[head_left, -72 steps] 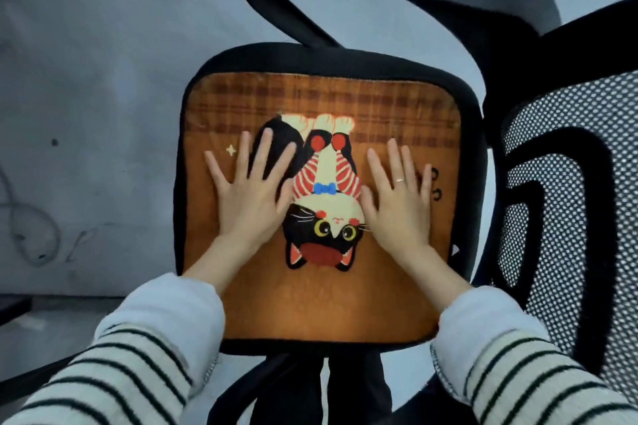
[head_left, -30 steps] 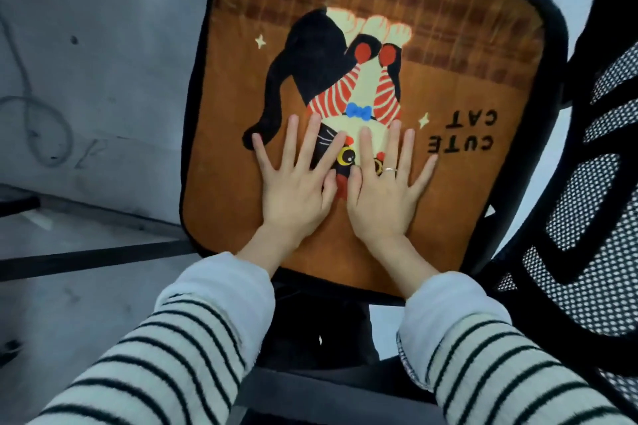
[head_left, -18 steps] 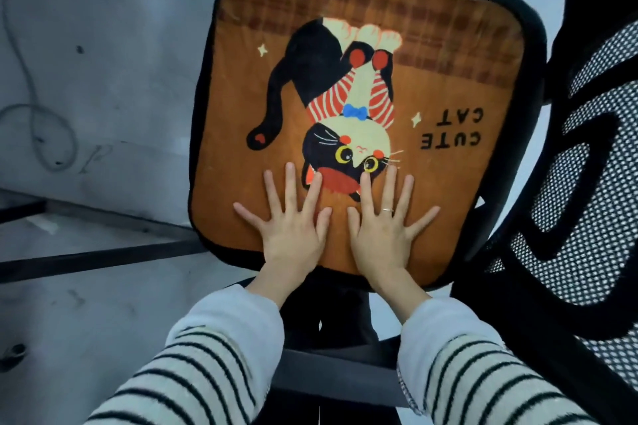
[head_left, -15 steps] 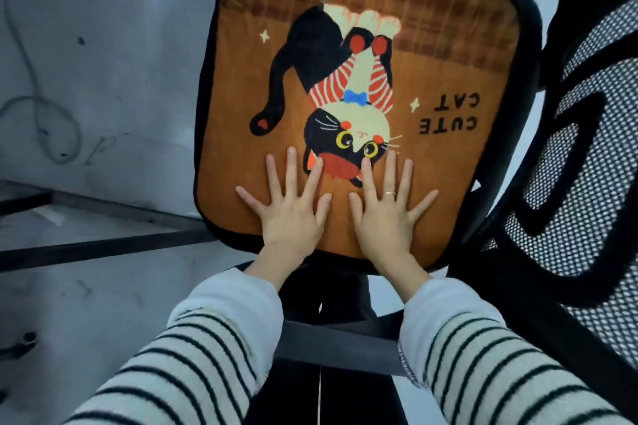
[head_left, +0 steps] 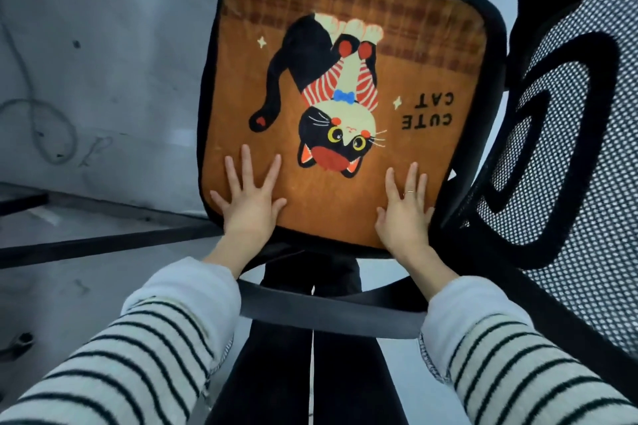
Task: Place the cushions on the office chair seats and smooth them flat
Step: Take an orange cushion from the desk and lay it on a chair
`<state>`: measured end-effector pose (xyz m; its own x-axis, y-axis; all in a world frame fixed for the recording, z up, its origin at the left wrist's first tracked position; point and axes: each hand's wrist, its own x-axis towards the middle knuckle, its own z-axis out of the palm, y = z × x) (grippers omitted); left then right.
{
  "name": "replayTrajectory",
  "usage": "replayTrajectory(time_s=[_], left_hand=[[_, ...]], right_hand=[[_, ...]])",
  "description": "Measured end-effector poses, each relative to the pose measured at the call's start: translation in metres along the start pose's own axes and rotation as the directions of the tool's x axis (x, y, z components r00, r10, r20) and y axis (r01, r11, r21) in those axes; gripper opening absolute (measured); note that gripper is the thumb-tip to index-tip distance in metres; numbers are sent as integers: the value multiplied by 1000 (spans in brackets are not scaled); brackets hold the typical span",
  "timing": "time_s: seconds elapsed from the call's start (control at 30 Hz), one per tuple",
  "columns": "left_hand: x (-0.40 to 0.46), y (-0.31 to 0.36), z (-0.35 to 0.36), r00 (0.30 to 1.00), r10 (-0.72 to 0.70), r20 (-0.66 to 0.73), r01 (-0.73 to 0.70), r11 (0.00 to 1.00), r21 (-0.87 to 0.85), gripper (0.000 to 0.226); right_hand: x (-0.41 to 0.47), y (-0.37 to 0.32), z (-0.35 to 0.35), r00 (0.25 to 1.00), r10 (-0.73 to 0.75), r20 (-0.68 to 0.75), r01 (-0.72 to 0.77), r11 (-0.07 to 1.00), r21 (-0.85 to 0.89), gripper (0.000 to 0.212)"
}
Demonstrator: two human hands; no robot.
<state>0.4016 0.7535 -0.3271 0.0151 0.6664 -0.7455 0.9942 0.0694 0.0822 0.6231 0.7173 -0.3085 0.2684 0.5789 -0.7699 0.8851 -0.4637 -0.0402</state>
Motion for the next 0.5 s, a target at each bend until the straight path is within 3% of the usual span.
replayTrajectory(time_s=[0.13, 0.3, 0.5], left_hand=[[-23, 28, 2, 999, -43, 31, 45, 995, -90, 79], [-21, 50, 26, 994, -98, 51, 97, 995, 21, 104], [-16, 54, 22, 990, -120, 78, 115, 991, 73, 105]], right_hand=[[-23, -9, 1, 993, 0, 120, -4, 999, 36, 87], [-21, -18, 27, 998, 28, 62, -25, 998, -54, 94], [-18, -20, 27, 996, 9, 93, -2, 997, -73, 93]])
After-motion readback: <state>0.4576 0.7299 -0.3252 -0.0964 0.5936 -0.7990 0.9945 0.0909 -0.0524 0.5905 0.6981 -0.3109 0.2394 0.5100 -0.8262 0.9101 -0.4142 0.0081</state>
